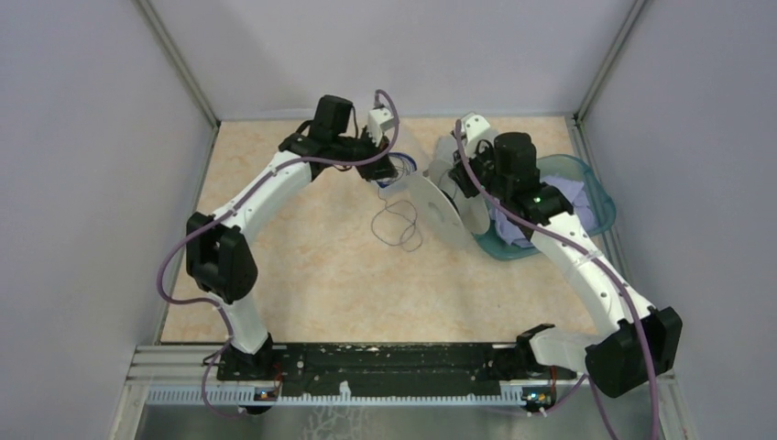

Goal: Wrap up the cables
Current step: Wrap the cable around the cable reel.

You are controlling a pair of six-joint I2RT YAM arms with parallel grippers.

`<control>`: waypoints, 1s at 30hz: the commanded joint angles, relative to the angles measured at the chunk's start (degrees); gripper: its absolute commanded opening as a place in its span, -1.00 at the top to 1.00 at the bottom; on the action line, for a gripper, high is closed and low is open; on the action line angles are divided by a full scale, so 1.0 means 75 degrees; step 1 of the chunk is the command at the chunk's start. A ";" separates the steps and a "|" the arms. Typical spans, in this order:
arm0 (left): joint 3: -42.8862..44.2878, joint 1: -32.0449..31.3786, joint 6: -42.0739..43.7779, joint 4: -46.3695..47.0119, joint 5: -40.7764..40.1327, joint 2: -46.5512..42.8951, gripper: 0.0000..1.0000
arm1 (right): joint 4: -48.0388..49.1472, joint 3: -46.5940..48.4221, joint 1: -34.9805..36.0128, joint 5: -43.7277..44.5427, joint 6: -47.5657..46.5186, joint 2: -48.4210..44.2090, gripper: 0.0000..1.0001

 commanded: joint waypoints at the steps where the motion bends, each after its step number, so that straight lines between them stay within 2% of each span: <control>1: -0.0287 0.0265 -0.0020 0.0406 -0.0303 -0.0088 0.67 | 0.0284 0.0879 -0.0091 -0.0580 0.0276 -0.0407 1.00; 11: -0.1256 0.0443 -0.0093 0.1057 0.0247 -0.0100 0.42 | 0.0105 0.1764 -0.0807 -0.1406 0.1290 -0.0123 1.00; 15: -0.1797 0.0658 -0.0055 0.1478 0.0863 -0.0260 0.27 | -0.0021 0.2050 -0.0995 -0.1541 0.1442 -0.0120 1.00; 19: -0.2609 0.0855 -0.0036 0.2282 0.1455 -0.0548 -0.05 | -0.0192 0.2341 -0.1045 -0.1711 0.1540 -0.0151 1.00; 23: -0.3179 0.0922 0.0101 0.2849 0.2184 -0.0733 -0.27 | -0.0397 0.2725 -0.1040 -0.1824 0.1707 -0.0145 1.00; 30: -0.4413 0.0927 -0.0055 0.5114 0.3005 -0.0943 -0.50 | -0.0834 0.3654 -0.1040 -0.2155 0.2037 -0.0006 1.00</control>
